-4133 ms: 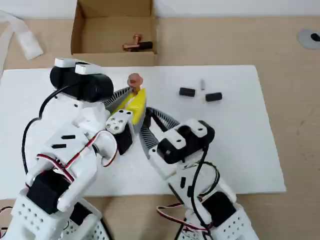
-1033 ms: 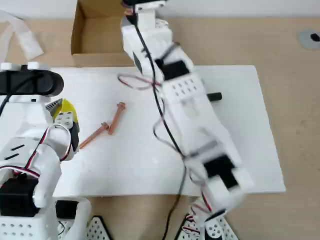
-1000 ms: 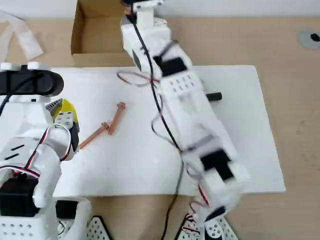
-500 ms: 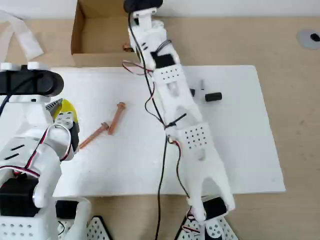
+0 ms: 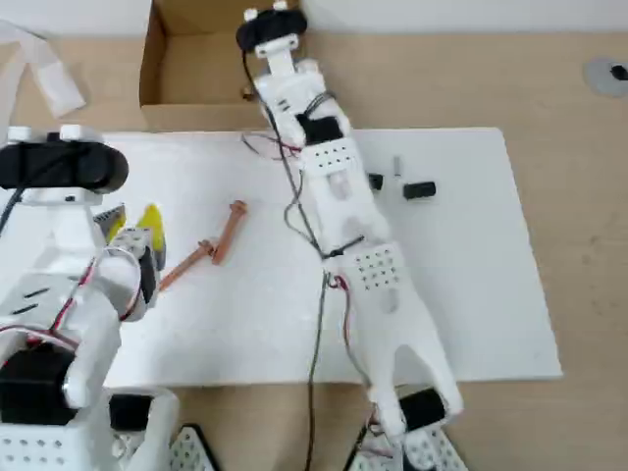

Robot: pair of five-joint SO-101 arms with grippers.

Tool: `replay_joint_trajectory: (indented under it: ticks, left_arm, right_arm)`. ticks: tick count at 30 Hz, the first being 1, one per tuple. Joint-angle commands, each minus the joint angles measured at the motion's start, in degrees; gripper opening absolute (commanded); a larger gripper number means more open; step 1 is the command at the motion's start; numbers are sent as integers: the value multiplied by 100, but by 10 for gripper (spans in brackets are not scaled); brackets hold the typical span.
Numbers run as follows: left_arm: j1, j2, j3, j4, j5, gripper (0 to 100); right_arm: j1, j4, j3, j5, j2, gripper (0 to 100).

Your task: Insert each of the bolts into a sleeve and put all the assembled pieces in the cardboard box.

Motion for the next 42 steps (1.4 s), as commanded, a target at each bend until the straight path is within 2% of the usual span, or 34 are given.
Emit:
replay_joint_trajectory:
  ticks: [1, 7, 11, 15, 21, 29, 35, 42]
  left_arm:
    - [-79, 66, 220, 0, -26, 132]
    - [-44, 954, 158, 44, -431, 132]
    - [44, 2079, -237, 141, -1073, 132]
    - [501, 3178, -730, 563, -1846, 132]
    - [923, 3626, -949, 905, -2804, 132]
    - [519, 3670, -457, 914, -2848, 132]
    - [510, 3670, 624, 53, -2927, 132]
    - [563, 3670, 1116, -554, -2927, 132]
  right_arm:
    - [66, 290, -760, 35, -163, 253]
    - [251, 844, -1165, 35, -505, 253]
    - [505, 1477, -1165, -237, -1270, 253]
    - [760, 2127, -1156, -501, -2114, 253]
    - [1147, 3024, -1156, -571, -3055, 253]
    - [1745, 3868, -1156, -563, -3600, 253]
    - [2044, 4325, -1156, -563, -3916, 253]
    - [2141, 4730, -1156, -563, -4207, 253]
